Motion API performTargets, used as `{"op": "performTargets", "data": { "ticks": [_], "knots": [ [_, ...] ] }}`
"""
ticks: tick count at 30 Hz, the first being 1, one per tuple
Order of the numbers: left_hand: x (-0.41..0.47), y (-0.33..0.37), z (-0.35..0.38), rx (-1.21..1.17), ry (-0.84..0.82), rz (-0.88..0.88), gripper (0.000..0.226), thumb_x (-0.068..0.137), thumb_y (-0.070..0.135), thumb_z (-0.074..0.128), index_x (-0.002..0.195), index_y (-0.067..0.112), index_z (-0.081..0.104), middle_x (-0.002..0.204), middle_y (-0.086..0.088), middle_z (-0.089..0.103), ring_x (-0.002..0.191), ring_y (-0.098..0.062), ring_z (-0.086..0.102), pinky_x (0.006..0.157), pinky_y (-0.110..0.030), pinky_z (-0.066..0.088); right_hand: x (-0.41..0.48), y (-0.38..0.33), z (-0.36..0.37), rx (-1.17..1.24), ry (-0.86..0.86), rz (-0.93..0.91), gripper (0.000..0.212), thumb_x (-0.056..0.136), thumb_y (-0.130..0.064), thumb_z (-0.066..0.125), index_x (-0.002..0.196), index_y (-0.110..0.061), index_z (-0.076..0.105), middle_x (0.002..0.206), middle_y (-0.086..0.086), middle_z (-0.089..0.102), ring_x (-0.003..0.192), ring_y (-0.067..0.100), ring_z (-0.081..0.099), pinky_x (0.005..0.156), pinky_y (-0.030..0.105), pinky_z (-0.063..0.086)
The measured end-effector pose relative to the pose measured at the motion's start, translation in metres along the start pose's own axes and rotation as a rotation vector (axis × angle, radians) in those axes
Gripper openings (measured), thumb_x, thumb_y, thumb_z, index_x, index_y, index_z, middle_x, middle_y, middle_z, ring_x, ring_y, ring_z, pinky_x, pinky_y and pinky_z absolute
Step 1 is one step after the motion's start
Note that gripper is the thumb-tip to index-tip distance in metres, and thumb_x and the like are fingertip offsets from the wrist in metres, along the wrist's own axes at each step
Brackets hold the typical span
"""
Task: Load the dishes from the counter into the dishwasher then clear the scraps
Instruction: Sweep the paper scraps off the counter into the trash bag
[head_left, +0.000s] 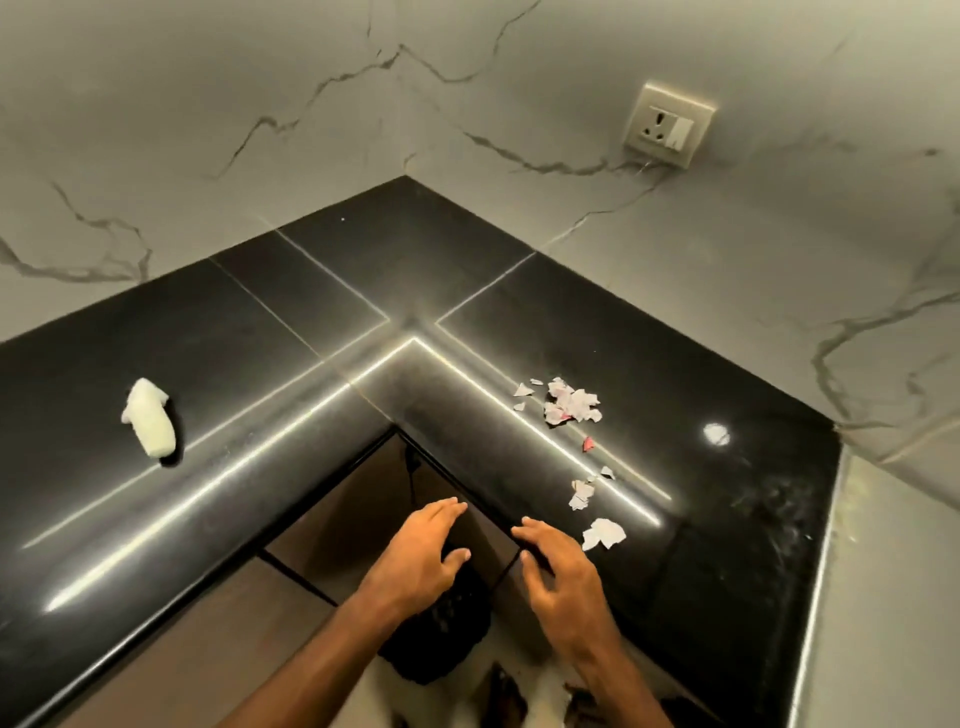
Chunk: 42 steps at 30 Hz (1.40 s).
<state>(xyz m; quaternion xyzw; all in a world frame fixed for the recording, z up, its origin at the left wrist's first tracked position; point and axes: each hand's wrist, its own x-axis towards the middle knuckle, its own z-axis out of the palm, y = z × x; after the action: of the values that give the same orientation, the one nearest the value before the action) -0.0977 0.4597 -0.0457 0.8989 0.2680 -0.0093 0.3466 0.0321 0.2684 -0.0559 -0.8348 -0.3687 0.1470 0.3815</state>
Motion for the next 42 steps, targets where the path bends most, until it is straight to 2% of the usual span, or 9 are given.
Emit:
{"op": "performTargets", "data": {
  "ticks": [7, 11, 15, 18, 22, 26, 31, 36, 42],
  "knots": [
    [0.032, 0.044, -0.017, 0.065, -0.098, 0.075, 0.071, 0.096, 0.038, 0.065, 0.157, 0.03, 0.03, 0.164, 0.009, 0.026, 0.151, -0.011, 0.024, 0.123, -0.03, 0.023, 0.004, 0.019, -0.026, -0.122, 0.058, 0.054, 0.047, 0.099, -0.027, 0.062, 0.144, -0.041, 0.056, 0.156, -0.024, 0.043, 0.149, -0.004, 0.032, 0.124, 0.043, 0.034],
    [0.059, 0.06, -0.021, 0.147, -0.193, 0.075, 0.076, 0.095, 0.039, 0.065, 0.159, 0.026, 0.026, 0.166, 0.003, 0.02, 0.152, -0.017, 0.02, 0.123, -0.032, 0.02, 0.007, 0.023, -0.037, -0.2, 0.119, 0.107, 0.071, 0.099, -0.037, 0.062, 0.161, -0.044, 0.027, 0.172, -0.019, 0.011, 0.158, 0.0, 0.009, 0.13, 0.043, 0.016],
    [0.084, 0.067, -0.023, 0.246, -0.274, 0.023, 0.085, 0.094, 0.042, 0.067, 0.161, 0.023, 0.019, 0.168, -0.001, 0.013, 0.154, -0.022, 0.017, 0.125, -0.04, 0.023, 0.009, 0.044, -0.038, -0.302, 0.102, 0.19, 0.091, 0.099, -0.061, 0.053, 0.165, -0.038, -0.003, 0.173, -0.013, -0.017, 0.159, 0.007, -0.014, 0.129, 0.041, -0.003],
    [0.1, 0.07, -0.023, 0.313, -0.319, -0.022, 0.091, 0.092, 0.045, 0.068, 0.162, 0.022, 0.014, 0.169, -0.004, 0.006, 0.155, -0.024, 0.011, 0.125, -0.043, 0.023, 0.016, 0.054, -0.034, -0.362, 0.052, 0.202, 0.09, 0.1, -0.068, 0.043, 0.163, -0.041, -0.015, 0.17, -0.012, -0.026, 0.158, 0.009, -0.021, 0.129, 0.043, -0.007],
    [0.12, 0.07, -0.025, 0.388, -0.36, -0.073, 0.101, 0.088, 0.05, 0.071, 0.162, 0.02, 0.009, 0.169, -0.008, 0.001, 0.156, -0.026, 0.007, 0.125, -0.044, 0.021, 0.039, 0.062, -0.026, -0.502, 0.06, 0.16, 0.079, 0.103, -0.069, 0.03, 0.164, -0.04, -0.011, 0.172, -0.009, -0.023, 0.159, 0.013, -0.017, 0.131, 0.044, 0.0],
    [0.135, 0.073, -0.03, 0.474, -0.36, -0.093, 0.105, 0.084, 0.049, 0.077, 0.161, 0.015, 0.015, 0.168, -0.008, 0.015, 0.152, -0.027, 0.02, 0.122, -0.042, 0.029, 0.078, 0.067, -0.027, -0.53, 0.037, 0.104, 0.076, 0.105, -0.065, 0.029, 0.164, -0.039, -0.009, 0.173, -0.008, -0.021, 0.159, 0.013, -0.017, 0.131, 0.045, 0.001],
    [0.143, 0.087, -0.032, 0.562, -0.445, -0.185, 0.101, 0.084, 0.034, 0.08, 0.161, 0.015, 0.016, 0.168, -0.007, 0.017, 0.148, -0.028, 0.032, 0.115, -0.047, 0.04, 0.135, 0.071, -0.032, -0.545, -0.026, 0.029, 0.075, 0.104, -0.065, 0.03, 0.166, -0.037, -0.004, 0.173, -0.006, -0.021, 0.16, 0.016, -0.017, 0.131, 0.047, 0.0],
    [0.151, 0.1, -0.036, 0.572, -0.432, -0.261, 0.086, 0.083, 0.031, 0.082, 0.151, 0.013, 0.034, 0.145, -0.01, 0.05, 0.133, -0.031, 0.05, 0.105, -0.046, 0.048, 0.195, 0.072, -0.046, -0.46, -0.076, -0.069, 0.073, 0.106, -0.064, 0.031, 0.165, -0.038, -0.003, 0.174, -0.012, -0.012, 0.159, 0.01, -0.016, 0.13, 0.047, -0.005],
    [0.153, 0.089, -0.042, 0.516, -0.369, -0.289, 0.078, 0.08, 0.038, 0.082, 0.145, 0.031, 0.038, 0.13, -0.005, 0.061, 0.122, -0.029, 0.057, 0.094, -0.045, 0.052, 0.254, 0.082, -0.059, -0.37, -0.254, -0.123, 0.07, 0.106, -0.069, 0.018, 0.166, -0.036, 0.008, 0.174, -0.013, 0.0, 0.159, 0.003, -0.007, 0.131, 0.044, 0.001]
  ]
}}
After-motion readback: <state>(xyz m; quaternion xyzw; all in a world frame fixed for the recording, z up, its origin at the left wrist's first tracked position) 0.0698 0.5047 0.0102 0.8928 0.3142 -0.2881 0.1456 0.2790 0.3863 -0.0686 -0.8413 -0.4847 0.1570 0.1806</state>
